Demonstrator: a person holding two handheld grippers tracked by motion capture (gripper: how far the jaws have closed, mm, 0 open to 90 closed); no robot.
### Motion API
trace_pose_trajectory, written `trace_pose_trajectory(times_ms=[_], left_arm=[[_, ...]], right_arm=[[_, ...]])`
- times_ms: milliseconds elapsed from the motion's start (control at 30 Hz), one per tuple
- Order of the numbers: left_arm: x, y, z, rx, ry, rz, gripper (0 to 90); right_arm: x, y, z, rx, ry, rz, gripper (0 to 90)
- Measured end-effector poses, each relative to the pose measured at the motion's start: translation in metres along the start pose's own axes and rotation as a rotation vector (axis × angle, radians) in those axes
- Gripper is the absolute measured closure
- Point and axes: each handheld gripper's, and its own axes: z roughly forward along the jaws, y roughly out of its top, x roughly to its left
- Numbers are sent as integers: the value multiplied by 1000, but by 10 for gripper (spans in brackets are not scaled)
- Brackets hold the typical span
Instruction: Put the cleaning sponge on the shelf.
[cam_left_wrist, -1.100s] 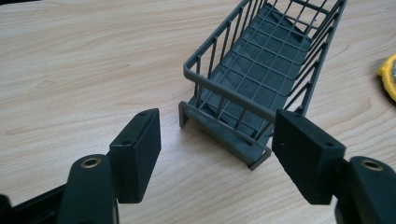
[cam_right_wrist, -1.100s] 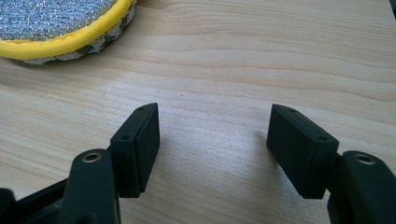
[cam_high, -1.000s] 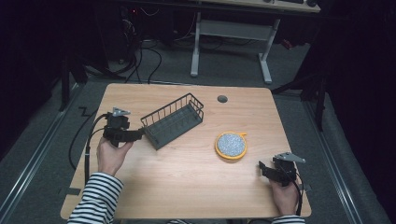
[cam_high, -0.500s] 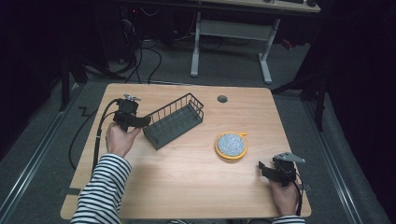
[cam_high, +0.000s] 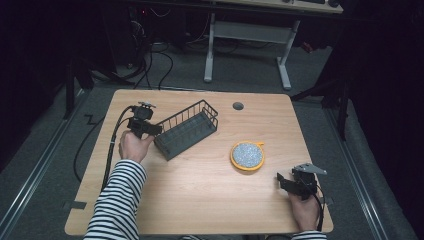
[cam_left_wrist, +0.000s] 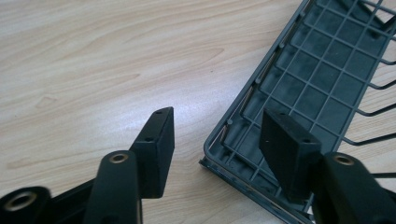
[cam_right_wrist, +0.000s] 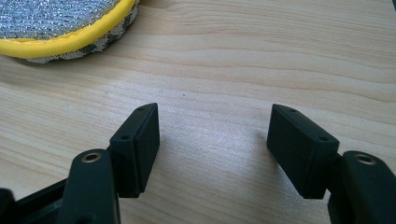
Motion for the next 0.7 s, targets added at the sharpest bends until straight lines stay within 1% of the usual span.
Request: trace_pose_trajectory(times_ms=[67,100,167,233,433,500,700], left_arm=[[0,-2,3,4,-13,-17,497],[0,-2,4,7,-12,-15,520],[-1,-3,5,12,-7,-5,530],[-1,-5,6,7,-11,-7,570],[-4,-5,7,0,-10,4,642],[-5,-5,8,0,-5,13,645],[-6,-6,7,-3,-4,12,658]], right_arm=[[0,0,0,0,0,0,345],[0,0,0,0,0,0,345],[0,0,0,0,1,0,345],[0,0,0,0,0,0,345],[0,0,0,0,2,-1,344],[0,0,0,1,2,0,345],[0,0,0,1,2,1,344]])
